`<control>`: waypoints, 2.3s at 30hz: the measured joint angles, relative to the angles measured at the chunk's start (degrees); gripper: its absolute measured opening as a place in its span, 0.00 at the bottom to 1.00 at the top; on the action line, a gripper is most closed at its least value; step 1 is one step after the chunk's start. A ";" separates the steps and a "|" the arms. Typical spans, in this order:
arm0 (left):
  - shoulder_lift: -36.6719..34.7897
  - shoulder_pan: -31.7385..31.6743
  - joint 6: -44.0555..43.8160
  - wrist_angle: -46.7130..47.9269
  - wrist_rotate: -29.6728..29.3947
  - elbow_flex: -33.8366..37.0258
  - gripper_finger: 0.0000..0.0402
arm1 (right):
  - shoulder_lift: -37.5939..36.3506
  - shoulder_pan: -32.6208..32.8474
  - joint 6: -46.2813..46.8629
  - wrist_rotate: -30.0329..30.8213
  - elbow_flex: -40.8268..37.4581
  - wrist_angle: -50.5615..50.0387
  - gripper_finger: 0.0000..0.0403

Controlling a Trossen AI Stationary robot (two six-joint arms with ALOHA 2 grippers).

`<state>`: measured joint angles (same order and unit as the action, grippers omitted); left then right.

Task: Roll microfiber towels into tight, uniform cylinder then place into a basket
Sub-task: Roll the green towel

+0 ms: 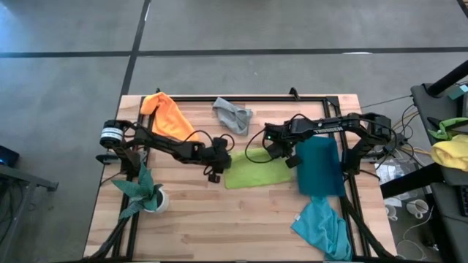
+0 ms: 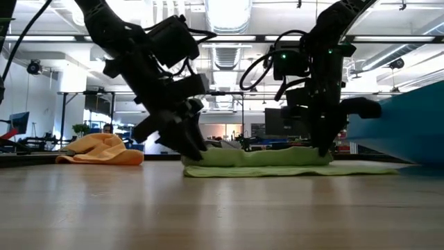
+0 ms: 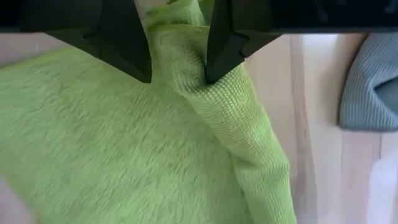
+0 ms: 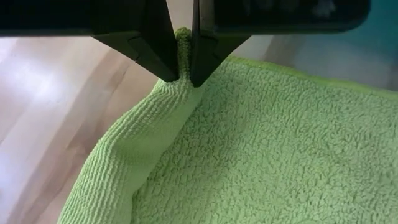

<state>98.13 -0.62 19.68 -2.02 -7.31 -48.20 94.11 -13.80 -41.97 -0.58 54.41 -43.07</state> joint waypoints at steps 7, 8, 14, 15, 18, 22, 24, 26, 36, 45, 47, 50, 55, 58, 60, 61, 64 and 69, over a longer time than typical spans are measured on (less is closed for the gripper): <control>0.00 0.00 0.25 2.23 2.03 -0.62 0.35 | 0.02 0.00 3.43 -1.29 0.04 -2.81 0.09; 0.00 0.00 0.34 3.00 2.07 -0.62 0.35 | 0.02 0.00 3.65 -1.29 0.04 -2.84 0.09; 0.00 0.00 1.91 6.59 2.49 -0.51 0.35 | 0.07 0.00 4.56 -1.11 0.37 -3.56 0.09; -0.01 -0.02 1.74 6.72 2.48 -0.51 0.35 | 0.07 0.02 4.82 -1.05 0.70 -3.83 0.09; -0.54 -0.07 0.90 7.58 1.78 -0.51 0.35 | 0.00 0.02 4.82 -0.86 2.28 -4.42 0.09; -2.38 -0.11 -1.33 6.99 0.72 -0.51 0.35 | -0.11 0.02 4.69 -0.87 4.68 -5.44 0.09; -3.47 -0.11 -1.36 7.45 -0.22 -0.49 0.35 | -0.15 0.02 5.85 -0.87 5.66 -6.88 0.09; -4.18 -0.11 -1.35 7.45 -1.26 -0.47 0.35 | -0.17 0.02 7.25 -0.87 6.46 -7.27 0.09; -2.35 -0.24 -11.55 6.91 -1.73 -0.14 0.35 | -0.35 0.17 13.31 -0.89 5.51 -7.43 0.09; -1.13 -0.90 -13.39 6.15 -5.51 -0.72 0.35 | -0.33 0.17 14.55 -0.92 5.03 -7.21 0.09; -1.20 -1.01 -13.37 6.29 -6.67 -0.76 0.34 | -0.31 0.17 14.55 -0.94 5.03 -7.13 0.09; -1.11 -1.66 -13.38 6.30 -7.21 -0.80 0.28 | -0.31 0.17 14.34 -1.18 5.03 -7.12 0.09; -0.87 -3.10 -13.36 6.60 -8.09 -0.81 0.05 | -0.31 0.17 13.16 -1.23 5.03 -7.03 0.09; -1.70 -4.00 -13.07 7.39 -8.97 -0.80 0.02 | -0.33 0.16 12.91 -0.90 5.03 -7.03 0.08; -2.59 -4.78 -11.58 7.67 -10.28 -0.82 0.01 | -0.38 -0.06 11.98 -0.61 5.02 -6.88 0.06; -2.89 -5.33 -10.48 7.45 -10.69 -0.82 0.01 | -0.42 -0.11 11.55 -0.04 4.99 -6.82 0.06; -3.37 -7.00 -7.60 7.14 -11.42 -0.84 0.00 | -0.33 -0.53 10.82 3.70 4.70 -5.64 0.03; -1.83 -9.14 -2.03 5.59 -13.71 -0.46 0.00 | -0.31 -0.87 11.73 9.15 2.19 -0.19 0.02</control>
<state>96.30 -9.76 17.65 3.57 -21.02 -48.65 93.80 -14.67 -30.24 8.57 56.60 -43.26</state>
